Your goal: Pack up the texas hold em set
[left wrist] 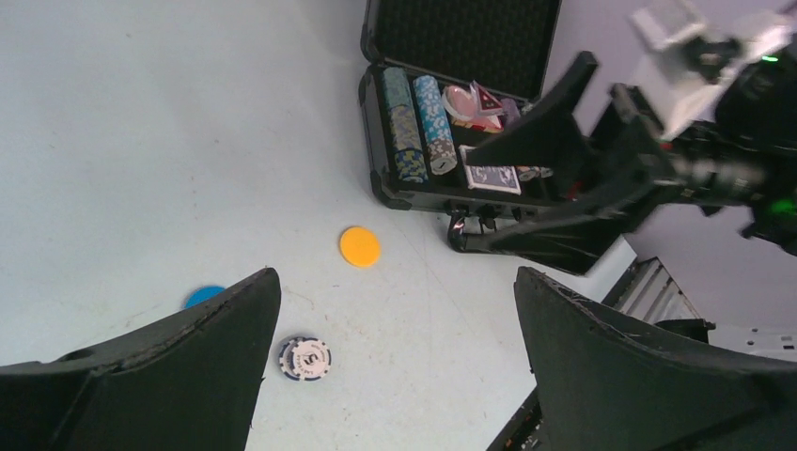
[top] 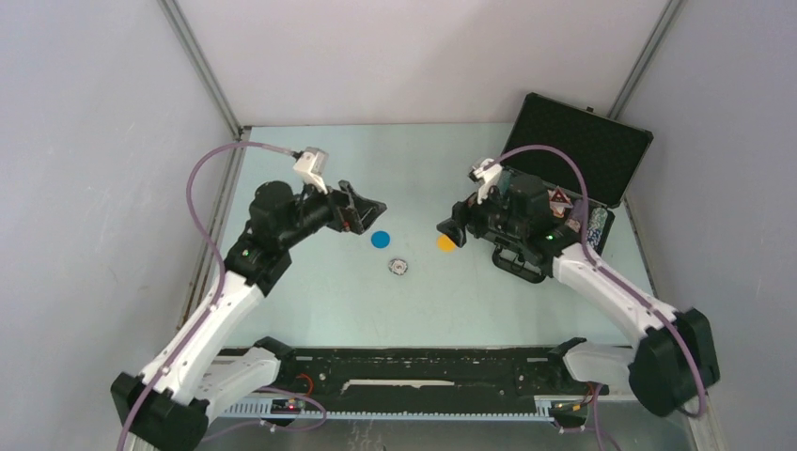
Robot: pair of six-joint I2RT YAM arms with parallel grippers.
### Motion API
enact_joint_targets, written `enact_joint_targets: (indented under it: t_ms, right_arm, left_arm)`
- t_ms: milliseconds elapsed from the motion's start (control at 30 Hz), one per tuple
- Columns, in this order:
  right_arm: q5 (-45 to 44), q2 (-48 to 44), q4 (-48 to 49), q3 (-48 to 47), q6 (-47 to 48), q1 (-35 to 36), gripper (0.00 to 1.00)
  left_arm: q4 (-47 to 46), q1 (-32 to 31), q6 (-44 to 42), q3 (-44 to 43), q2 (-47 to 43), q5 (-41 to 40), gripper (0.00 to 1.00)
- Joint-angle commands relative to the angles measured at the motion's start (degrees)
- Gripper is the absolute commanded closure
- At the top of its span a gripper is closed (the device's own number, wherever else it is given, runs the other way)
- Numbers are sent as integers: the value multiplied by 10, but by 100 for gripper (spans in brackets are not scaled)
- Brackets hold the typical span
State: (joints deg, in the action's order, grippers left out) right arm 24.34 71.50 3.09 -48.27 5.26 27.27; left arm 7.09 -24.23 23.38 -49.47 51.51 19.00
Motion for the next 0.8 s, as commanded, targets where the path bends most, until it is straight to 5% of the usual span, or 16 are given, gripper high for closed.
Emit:
enact_joint_targets:
  t_ms: [0, 200, 300, 467, 567, 767]
  right_arm:
    - [-9, -93, -165, -1, -124, 12, 0]
    - [-62, -201, -268, 28, -207, 51, 0]
    - [34, -201, -313, 13, -279, 22, 0]
    - [49, -246, -319, 2, -273, 66, 0]
    - [71, -267, -324, -14, -282, 59, 0]
    - [22, -291, -373, -27, -267, 53, 0]
  left_arm:
    - [36, 3, 35, -55, 72, 39, 0]
    - [84, -12, 90, -100, 179, 134, 0]
    - [102, -41, 86, -113, 208, 152, 0]
    - [183, -73, 38, -141, 254, 71, 0]
    - [328, -112, -37, -231, 335, -86, 0]
    - [401, -139, -101, -304, 439, -158, 0]
